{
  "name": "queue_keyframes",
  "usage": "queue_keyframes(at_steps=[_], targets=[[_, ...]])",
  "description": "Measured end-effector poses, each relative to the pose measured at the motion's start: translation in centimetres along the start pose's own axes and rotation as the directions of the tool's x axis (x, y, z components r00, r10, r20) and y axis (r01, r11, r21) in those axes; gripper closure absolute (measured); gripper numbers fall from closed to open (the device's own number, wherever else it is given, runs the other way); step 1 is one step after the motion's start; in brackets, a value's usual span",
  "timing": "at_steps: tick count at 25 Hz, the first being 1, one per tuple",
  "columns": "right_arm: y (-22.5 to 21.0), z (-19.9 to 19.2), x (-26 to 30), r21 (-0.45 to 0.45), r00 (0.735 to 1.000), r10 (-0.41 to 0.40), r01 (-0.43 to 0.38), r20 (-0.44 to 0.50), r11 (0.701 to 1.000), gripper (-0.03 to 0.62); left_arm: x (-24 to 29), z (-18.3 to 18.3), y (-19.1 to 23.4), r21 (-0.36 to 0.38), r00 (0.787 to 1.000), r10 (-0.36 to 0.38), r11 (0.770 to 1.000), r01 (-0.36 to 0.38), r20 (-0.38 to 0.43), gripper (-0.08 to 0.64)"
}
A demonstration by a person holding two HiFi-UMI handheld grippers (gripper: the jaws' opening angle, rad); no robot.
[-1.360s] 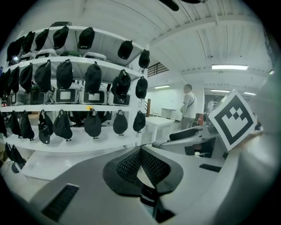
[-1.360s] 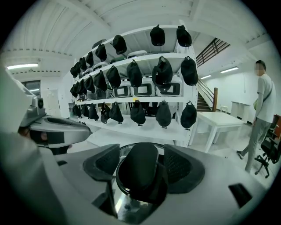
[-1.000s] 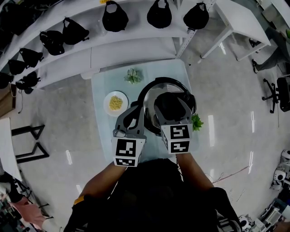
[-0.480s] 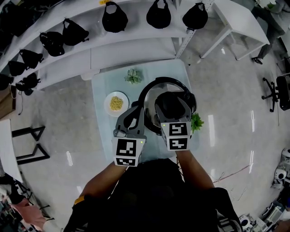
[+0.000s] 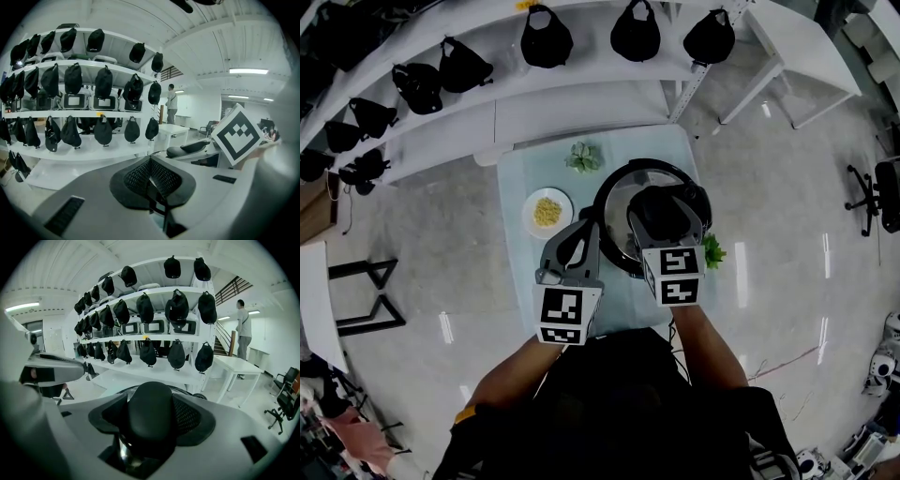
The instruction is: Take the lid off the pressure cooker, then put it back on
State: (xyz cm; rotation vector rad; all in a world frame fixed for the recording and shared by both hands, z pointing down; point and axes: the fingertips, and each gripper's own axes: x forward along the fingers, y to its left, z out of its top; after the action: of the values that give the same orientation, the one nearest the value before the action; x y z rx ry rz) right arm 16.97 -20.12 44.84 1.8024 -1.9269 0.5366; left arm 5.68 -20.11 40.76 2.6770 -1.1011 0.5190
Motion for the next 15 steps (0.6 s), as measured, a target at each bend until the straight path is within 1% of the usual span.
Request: queue_keyframes(at_steps=[3,10,15], targets=[[0.1,1.0,-0.4,0.008,1.0,0.005,-0.005,0.031,1.0,0.278,-0.5,0.1,0.2,-0.001,1.0,0.006,1.0,-0.006,0.006,0.554],[-0.4,1.2,-1.7,0.036,0.999,-0.009,0.008,0.037,0.999,0.281,-1.7,0.6,0.5,0.0,1.0,0.015,1.0,-0.015,0.023,0.554],[0.0,2.2,-3.0,-0.016,0.997,-0.029,0.03,0.066,0.999,0.284,-3.1,0.9,0.6,-0.003,0.999,0.021,1.0,-0.021,0.04,0.552]])
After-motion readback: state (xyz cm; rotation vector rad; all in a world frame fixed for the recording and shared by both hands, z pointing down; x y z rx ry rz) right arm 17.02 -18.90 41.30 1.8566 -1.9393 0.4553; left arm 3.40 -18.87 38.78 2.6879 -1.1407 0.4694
